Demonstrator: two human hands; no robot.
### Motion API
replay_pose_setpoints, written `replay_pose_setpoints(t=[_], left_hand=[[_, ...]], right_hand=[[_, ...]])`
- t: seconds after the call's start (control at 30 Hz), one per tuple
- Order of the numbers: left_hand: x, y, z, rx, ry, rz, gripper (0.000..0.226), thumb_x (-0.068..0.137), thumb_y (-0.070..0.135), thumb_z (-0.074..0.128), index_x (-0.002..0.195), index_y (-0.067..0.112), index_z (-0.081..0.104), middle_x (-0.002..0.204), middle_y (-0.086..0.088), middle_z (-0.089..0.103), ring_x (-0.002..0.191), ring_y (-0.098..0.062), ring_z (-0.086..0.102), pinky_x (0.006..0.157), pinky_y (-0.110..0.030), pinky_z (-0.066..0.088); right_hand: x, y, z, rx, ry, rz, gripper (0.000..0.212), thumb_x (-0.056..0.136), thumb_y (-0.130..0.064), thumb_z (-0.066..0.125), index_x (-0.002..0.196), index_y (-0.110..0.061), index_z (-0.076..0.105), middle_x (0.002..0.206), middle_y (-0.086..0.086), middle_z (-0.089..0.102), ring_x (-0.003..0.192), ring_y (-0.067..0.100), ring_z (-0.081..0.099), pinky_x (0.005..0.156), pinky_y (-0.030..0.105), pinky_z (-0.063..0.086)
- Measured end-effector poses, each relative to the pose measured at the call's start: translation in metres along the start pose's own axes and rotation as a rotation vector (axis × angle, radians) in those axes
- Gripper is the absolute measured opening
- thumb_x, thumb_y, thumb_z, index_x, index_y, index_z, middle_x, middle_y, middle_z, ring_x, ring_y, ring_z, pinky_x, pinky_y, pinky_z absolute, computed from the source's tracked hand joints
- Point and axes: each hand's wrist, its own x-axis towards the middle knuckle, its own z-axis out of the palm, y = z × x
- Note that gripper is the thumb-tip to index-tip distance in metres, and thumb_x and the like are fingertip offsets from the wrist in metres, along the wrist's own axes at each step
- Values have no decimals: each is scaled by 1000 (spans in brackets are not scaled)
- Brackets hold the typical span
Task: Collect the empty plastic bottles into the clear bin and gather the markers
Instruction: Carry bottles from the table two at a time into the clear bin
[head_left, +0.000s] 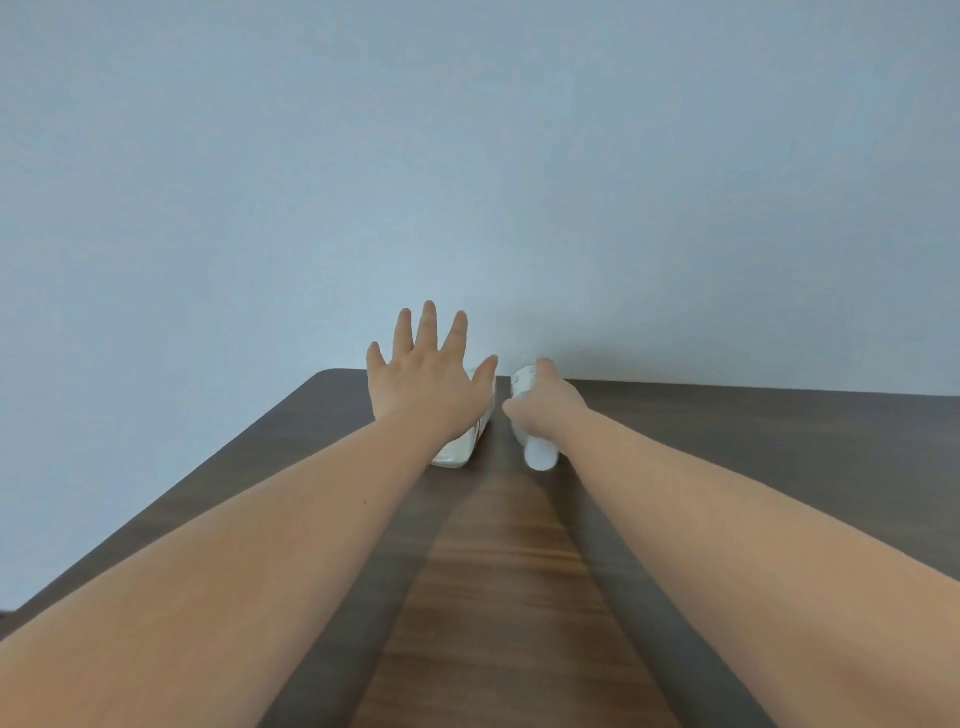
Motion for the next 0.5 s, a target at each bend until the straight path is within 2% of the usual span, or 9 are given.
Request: replay_pose_setpoints(t=[0.1,0.23,0.33,0.4,0.43,0.5], left_hand=[[4,1,2,-18,-6,-20,72,89,70,17,151,38,-3,161,5,-10,147,-24,-11,114,-56,11],[5,4,18,-42,-85,-34,90,76,85,24,149,43,-8,159,9,-15,145,-31,-16,106,-63,24],[3,7,36,-78,-192,-51,101,67,90,34,147,47,-8,158,10,-17,144,-37,-14,100,-62,31],[1,11,47,-95,-248,-71,103,67,87,45,148,47,-4,158,7,-9,143,-41,2,93,-53,40],[0,12,50,-90,-263,-72,98,71,80,52,148,44,4,157,2,3,139,-41,17,87,-47,43],[-1,14,54,-63,-256,-63,73,82,52,60,144,33,26,139,-6,31,119,-37,42,77,-38,43]], right_hand=[[-2,10,-2,12,164,32,67,84,-31,51,142,-26,18,129,19,41,103,39,53,79,37,49],[-8,30,-9,87,409,-115,74,84,-30,55,146,-32,15,133,16,35,111,41,49,87,40,46],[-10,43,-19,140,469,-179,77,82,-28,57,147,-34,17,134,12,35,111,39,49,90,44,47],[-10,51,-27,133,479,-196,77,81,-26,58,146,-34,19,131,11,37,110,37,49,89,46,48],[-11,54,-31,123,475,-200,77,80,-26,58,146,-33,19,130,11,38,110,36,49,88,47,49],[-13,61,-38,105,463,-191,77,81,-25,59,147,-31,20,131,12,37,110,36,49,88,47,49]])
